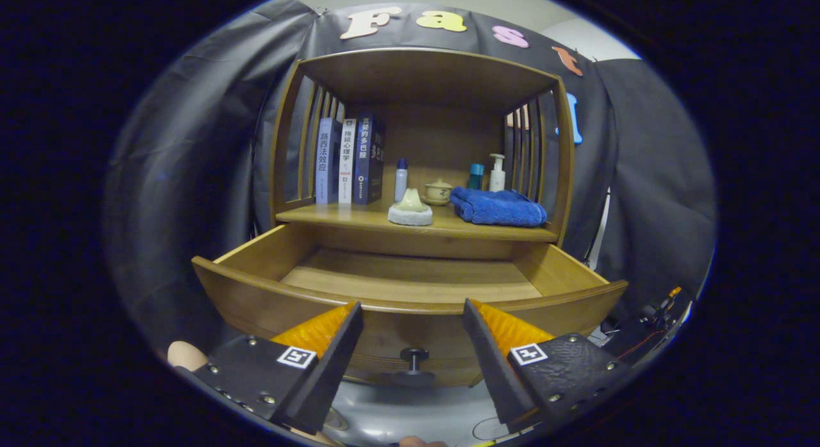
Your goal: Pull open the drawer, take out the items inside it, and place them on the countertop above the cabinet.
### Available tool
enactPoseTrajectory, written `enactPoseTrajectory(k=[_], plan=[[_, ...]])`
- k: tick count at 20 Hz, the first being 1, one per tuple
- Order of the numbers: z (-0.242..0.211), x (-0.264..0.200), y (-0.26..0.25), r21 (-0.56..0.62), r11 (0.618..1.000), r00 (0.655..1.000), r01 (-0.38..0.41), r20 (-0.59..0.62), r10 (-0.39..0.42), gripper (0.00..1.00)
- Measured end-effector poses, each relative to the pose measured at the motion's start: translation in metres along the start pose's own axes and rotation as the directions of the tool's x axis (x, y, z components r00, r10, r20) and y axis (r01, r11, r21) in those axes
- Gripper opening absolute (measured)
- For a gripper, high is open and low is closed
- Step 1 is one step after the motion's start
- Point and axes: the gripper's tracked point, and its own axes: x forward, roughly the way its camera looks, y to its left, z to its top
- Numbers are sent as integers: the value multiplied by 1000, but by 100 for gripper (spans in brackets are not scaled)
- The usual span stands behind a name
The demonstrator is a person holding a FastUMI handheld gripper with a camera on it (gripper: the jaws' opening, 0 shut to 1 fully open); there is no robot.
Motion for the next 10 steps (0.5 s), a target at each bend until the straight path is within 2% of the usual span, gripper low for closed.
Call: enactPoseTrajectory(k=[10], plan=[[22, 44, 5, 26, 1000, 1000, 10, 20, -11, 96]])
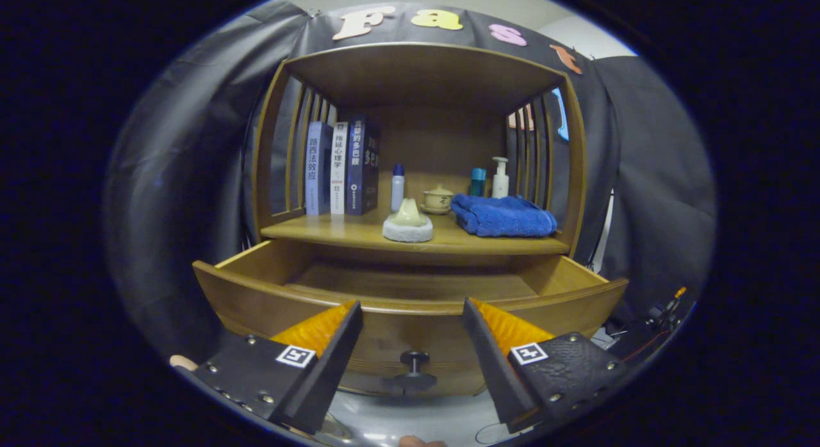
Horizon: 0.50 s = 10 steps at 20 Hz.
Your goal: Pull open the drawer, take out the items inside it, and place them on the countertop above the cabinet.
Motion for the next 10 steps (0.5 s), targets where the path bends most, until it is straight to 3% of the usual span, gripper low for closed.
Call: enactPoseTrajectory(k=[10], plan=[[10, 51, 5, -15, 1000, 1000, 7, -4, -7, 95]])
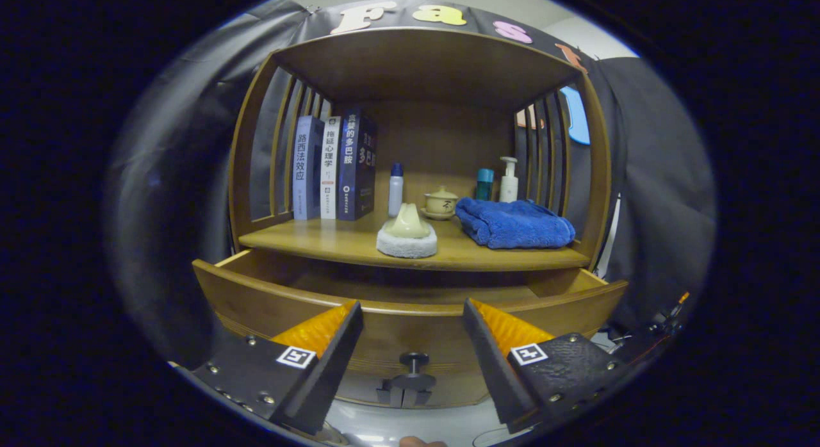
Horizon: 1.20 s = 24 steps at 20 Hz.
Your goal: Pull open the drawer, take out the items inside it, and place them on the countertop above the cabinet.
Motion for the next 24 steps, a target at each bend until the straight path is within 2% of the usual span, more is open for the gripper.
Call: enactPoseTrajectory(k=[16, 24], plan=[[9, 65, 1, 0, 1000, 1000, 12, 6, -12, 95], [10, 73, -1, 2, 1000, 1000, 18, 12, -18, 95]])
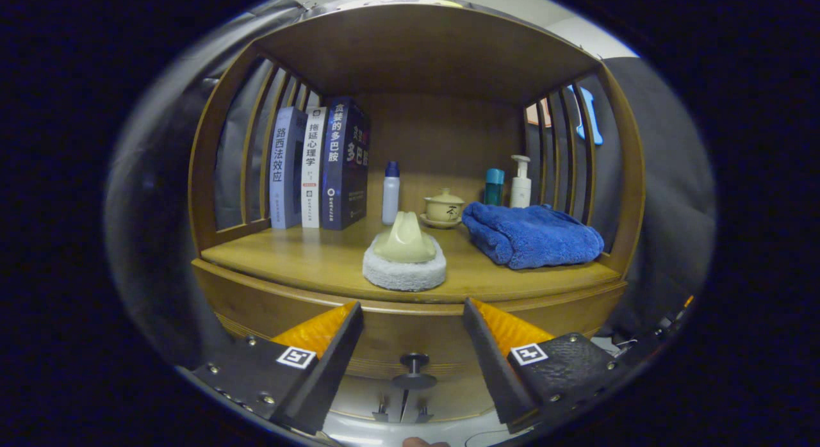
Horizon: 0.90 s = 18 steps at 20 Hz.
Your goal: Pull open the drawer, take out the items inside it, and place them on the countertop above the cabinet.
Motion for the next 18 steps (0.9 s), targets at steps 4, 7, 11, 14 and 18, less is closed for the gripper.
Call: enactPoseTrajectory(k=[4, 7, 11, 14, 18], plan=[[1, 1, 0, -6, 1000, 1000, 0, 4, 0, 95], [1, 2, 0, -16, 1000, 1000, 5, -3, -5, 95], [1, 2, 1, -22, 1000, 1000, 2, -10, -2, 95], [8, -1, 2, -15, 1000, 1000, -20, -6, 20, 95], [44, -13, -5, -14, 999, 996, -36, 81, 37, 95]])
